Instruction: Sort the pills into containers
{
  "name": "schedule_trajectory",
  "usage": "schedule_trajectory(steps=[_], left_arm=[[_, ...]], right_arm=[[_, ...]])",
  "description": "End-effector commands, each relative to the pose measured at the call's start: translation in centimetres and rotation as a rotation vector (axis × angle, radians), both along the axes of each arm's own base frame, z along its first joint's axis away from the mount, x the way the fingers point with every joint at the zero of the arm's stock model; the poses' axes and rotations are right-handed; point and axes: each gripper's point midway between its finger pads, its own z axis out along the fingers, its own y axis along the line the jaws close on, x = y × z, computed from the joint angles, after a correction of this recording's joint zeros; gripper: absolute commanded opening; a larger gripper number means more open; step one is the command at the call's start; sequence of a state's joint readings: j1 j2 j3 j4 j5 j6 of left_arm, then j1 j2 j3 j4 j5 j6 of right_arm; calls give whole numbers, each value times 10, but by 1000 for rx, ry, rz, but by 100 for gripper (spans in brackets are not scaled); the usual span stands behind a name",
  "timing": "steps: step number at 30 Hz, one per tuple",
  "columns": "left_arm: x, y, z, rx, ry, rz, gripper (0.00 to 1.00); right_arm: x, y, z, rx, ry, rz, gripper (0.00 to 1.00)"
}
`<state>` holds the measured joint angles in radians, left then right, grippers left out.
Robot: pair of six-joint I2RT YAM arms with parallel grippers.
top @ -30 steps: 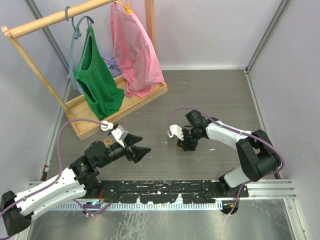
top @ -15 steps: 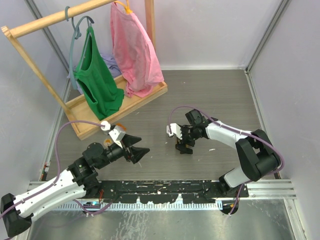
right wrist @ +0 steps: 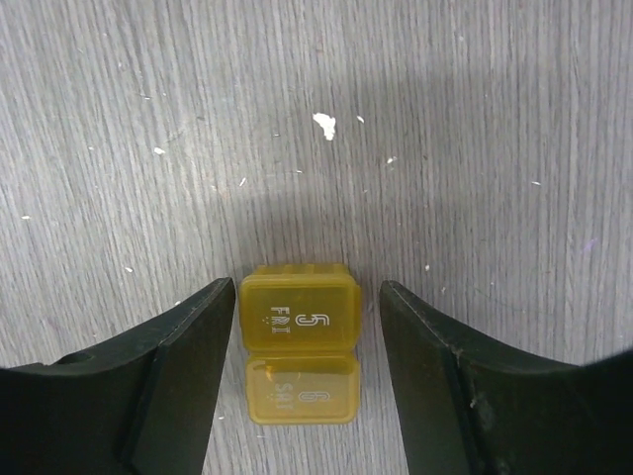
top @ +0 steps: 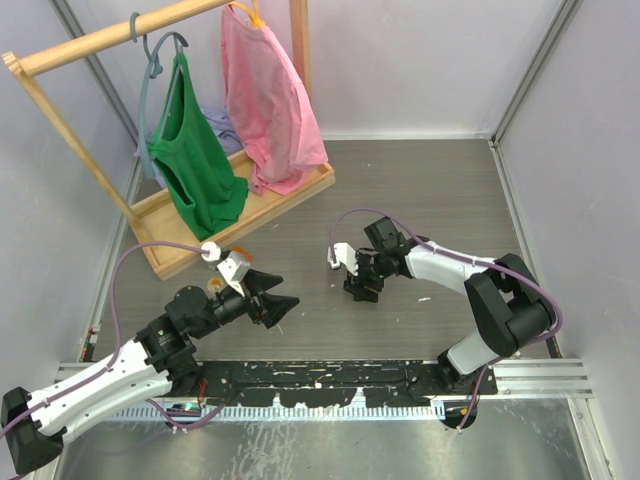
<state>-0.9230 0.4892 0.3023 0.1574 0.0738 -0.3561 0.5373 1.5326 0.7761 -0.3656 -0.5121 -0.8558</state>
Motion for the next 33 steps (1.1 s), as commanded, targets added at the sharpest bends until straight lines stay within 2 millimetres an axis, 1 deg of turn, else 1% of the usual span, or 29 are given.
schedule_trajectory(steps=[1,4,5,8,10,12,14,15,18,20,24,27,30,33], left_arm=[[1,0,13,-49,-23,11,71],[1,0,12,-51,-17,11,71],[1,0,13,-53,-17,10,71],[1,0,12,-55,-14,10,71],[1,-1,12,-58,-9,10,71],[1,-1,14,-71,-2,10,72],[3,-2,18,-112,25,26,74],[5,-2,18,-134,42,39,75],[10,-6,23,-209,100,64,80],[15,-10,28,-268,150,84,85],[24,-19,44,-389,219,94,86],[37,-26,43,-424,305,144,86],[49,-35,42,-455,393,187,85],[58,-47,34,-460,477,214,84]], right_arm=[[17,6,12,13,-56,-32,66],[17,4,12,7,-60,-34,66],[18,4,13,7,-62,-35,64],[18,6,16,15,-58,-36,55],[18,9,23,29,-49,-53,47],[20,15,37,61,-29,-82,41],[21,22,54,115,11,-126,34],[20,28,65,161,56,-161,29],[22,43,98,267,139,-263,22],[27,51,118,334,176,-338,19],[42,54,146,429,208,-472,16],[54,54,157,475,279,-610,15],[59,58,164,507,350,-704,15],[63,60,168,539,410,-789,15]])
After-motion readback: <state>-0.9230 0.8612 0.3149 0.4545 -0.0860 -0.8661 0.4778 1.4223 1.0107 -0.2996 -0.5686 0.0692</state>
